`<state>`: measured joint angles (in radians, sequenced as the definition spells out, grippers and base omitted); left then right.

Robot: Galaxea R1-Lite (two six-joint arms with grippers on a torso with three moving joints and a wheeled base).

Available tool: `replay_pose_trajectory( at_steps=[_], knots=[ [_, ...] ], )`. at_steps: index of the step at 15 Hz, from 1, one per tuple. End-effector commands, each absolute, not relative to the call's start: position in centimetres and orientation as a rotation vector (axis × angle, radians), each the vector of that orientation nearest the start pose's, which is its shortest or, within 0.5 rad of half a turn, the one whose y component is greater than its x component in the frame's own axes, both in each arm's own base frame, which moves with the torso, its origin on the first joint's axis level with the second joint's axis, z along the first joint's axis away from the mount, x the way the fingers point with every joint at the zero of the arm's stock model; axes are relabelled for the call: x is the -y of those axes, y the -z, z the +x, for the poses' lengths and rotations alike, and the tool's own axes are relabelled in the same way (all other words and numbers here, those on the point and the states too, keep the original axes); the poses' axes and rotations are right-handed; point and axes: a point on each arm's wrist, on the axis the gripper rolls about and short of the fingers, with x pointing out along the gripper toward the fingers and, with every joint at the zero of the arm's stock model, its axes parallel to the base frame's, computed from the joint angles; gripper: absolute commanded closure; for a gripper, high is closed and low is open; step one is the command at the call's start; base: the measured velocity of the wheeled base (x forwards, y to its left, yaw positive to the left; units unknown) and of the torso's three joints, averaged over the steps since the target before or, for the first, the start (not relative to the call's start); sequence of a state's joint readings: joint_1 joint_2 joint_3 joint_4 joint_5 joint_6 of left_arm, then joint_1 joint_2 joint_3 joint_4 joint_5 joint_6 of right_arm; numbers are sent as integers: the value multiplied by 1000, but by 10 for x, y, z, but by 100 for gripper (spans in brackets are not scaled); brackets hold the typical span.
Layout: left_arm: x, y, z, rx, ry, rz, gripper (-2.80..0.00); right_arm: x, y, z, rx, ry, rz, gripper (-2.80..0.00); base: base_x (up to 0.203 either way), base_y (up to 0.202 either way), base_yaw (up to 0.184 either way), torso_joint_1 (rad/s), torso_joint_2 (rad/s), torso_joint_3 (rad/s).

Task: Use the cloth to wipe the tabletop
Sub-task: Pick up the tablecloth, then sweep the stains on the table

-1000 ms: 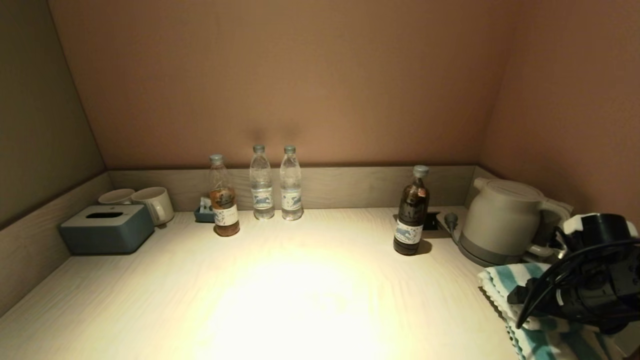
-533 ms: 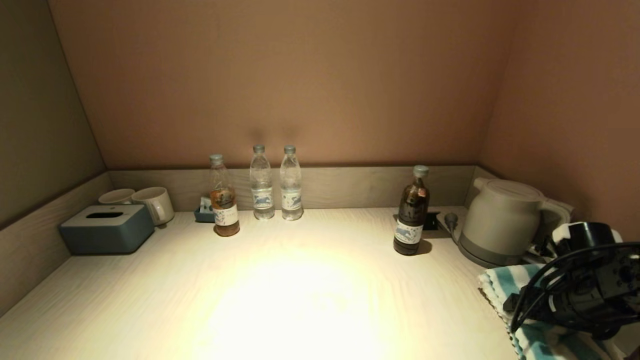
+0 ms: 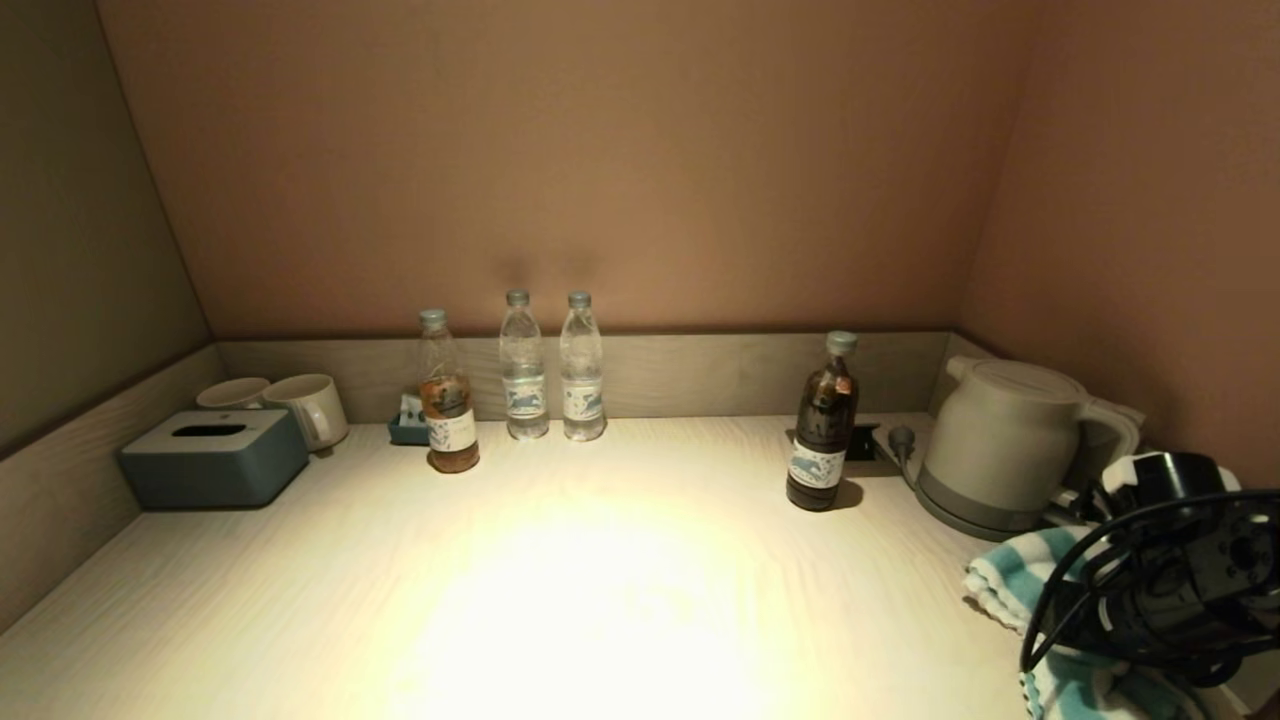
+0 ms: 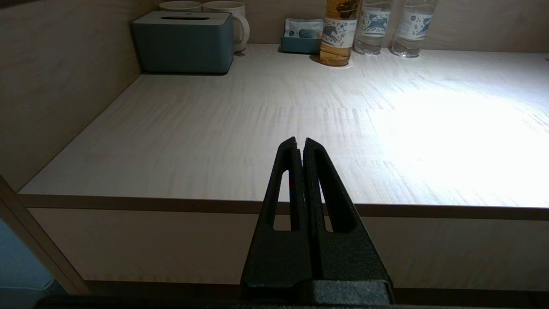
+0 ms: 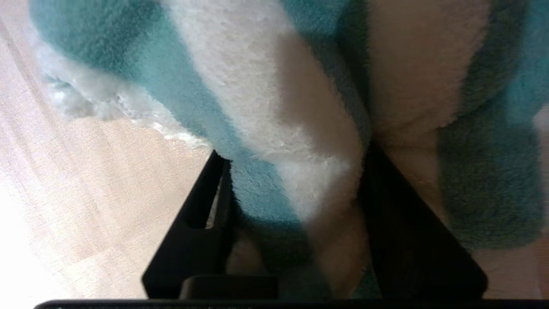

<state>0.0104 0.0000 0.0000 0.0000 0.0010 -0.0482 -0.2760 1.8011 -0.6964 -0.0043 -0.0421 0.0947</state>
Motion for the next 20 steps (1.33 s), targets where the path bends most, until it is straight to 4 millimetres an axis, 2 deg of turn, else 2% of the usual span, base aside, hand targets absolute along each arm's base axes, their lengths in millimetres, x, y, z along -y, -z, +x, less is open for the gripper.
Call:
replay_pose_trajectory(
  at_steps=[1,6,8,10,12,16,20],
  knots=[
    [0,-76,-23,-1,-12,-49,0,71,-79,250,-1086,336,214,0,0,0,0,0,0,0],
    [0,-76,-23,-1,-12,-49,0,70,-81,250,-1075,330,213,0,0,0,0,0,0,0],
    [0,-76,-23,-1,-12,-49,0,62,-100,245,-1006,277,220,0,0,0,0,0,0,0],
    [0,-76,-23,-1,-12,-49,0,44,-132,233,-877,204,208,0,0,0,0,0,0,0],
    [0,-76,-23,-1,-12,-49,0,20,-153,225,-793,104,178,0,0,0,0,0,0,0],
    [0,-76,-23,-1,-12,-49,0,-27,-171,220,-731,-101,98,0,0,0,0,0,0,0],
    [0,-76,-23,-1,-12,-49,0,-54,-176,239,-722,-198,61,0,0,0,0,0,0,0]
  ],
)
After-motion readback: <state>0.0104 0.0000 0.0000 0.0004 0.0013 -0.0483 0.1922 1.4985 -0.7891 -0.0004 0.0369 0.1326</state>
